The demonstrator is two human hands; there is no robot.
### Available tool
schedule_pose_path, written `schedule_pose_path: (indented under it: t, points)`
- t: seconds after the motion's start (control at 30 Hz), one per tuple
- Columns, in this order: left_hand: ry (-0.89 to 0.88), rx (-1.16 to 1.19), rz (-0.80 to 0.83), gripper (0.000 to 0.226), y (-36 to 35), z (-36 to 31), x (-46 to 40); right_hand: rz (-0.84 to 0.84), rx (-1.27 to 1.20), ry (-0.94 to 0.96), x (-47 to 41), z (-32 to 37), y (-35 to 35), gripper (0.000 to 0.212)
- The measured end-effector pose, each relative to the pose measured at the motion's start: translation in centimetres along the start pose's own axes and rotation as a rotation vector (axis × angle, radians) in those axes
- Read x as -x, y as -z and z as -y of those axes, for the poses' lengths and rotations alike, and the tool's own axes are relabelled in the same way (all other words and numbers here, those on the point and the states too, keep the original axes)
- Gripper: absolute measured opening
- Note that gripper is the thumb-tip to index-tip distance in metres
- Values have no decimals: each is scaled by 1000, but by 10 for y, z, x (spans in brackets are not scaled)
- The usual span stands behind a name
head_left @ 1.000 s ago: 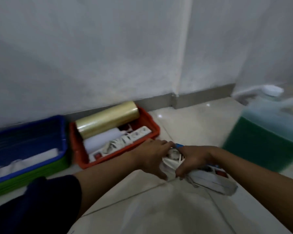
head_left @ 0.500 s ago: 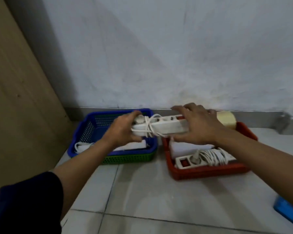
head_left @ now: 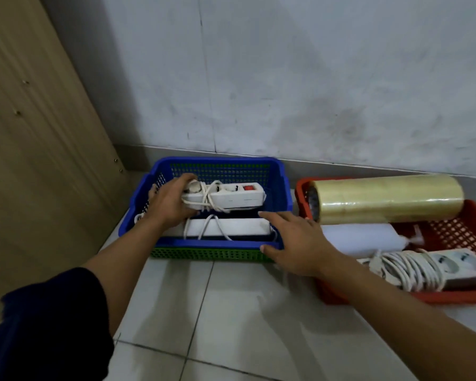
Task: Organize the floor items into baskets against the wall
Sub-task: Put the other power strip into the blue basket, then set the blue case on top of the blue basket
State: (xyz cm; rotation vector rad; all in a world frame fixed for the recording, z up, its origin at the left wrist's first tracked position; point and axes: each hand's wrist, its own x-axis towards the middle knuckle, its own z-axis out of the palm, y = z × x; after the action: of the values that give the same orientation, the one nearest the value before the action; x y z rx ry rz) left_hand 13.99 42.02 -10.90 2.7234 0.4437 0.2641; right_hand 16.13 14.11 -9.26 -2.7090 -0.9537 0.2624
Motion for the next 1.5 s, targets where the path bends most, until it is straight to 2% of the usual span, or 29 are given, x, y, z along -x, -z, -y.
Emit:
schedule_pose_path:
  t: [0.07, 0.2, 0.33, 0.43, 0.53, 0.57, 0.73, 0.83, 0.93, 1.07, 1.17, 1.37, 1.5]
  points:
    - [6, -91, 133, 80, 2, -4, -6, -18, 5, 4, 4, -1, -8, 68]
    - [0, -176, 319, 54, -12, -25, -10, -45, 32, 31, 9, -5, -14, 64]
    - [-4, -275, 215, 40, -19, -20, -4, -61, -7, 66, 19, -8, -12, 62]
    - [36, -342, 224, 41, -14, -16, -4, -170, -80, 76, 39, -16, -4, 59]
    - [157, -460, 191, 38, -9, -43, 0, -286, -79, 31, 71, -37, 9, 59]
    - [143, -467, 161, 39, -9, -61, 3, -305, -58, 0, 83, -48, 15, 60]
    - [-225, -141, -13, 42, -26, -200, 34, -332, 68, -248, 150, -115, 39, 64]
    - [-514, -64, 77, 52, -43, -299, 73, -302, 97, -431, 202, -164, 47, 70]
    - [-724, -94, 191, 57, -67, -373, 116, -121, 109, -646, 250, -211, 44, 83]
    - [-828, -168, 385, 54, -99, -430, 164, 139, 120, -815, 306, -259, 32, 95]
    - [-887, -230, 473, 52, -118, -443, 185, 258, 90, -884, 330, -279, 26, 105]
    - [-909, -290, 509, 51, -140, -439, 193, 241, 48, -875, 341, -298, 13, 120]
    - [-864, -260, 506, 49, -146, -439, 189, 171, 11, -863, 341, -304, 13, 119]
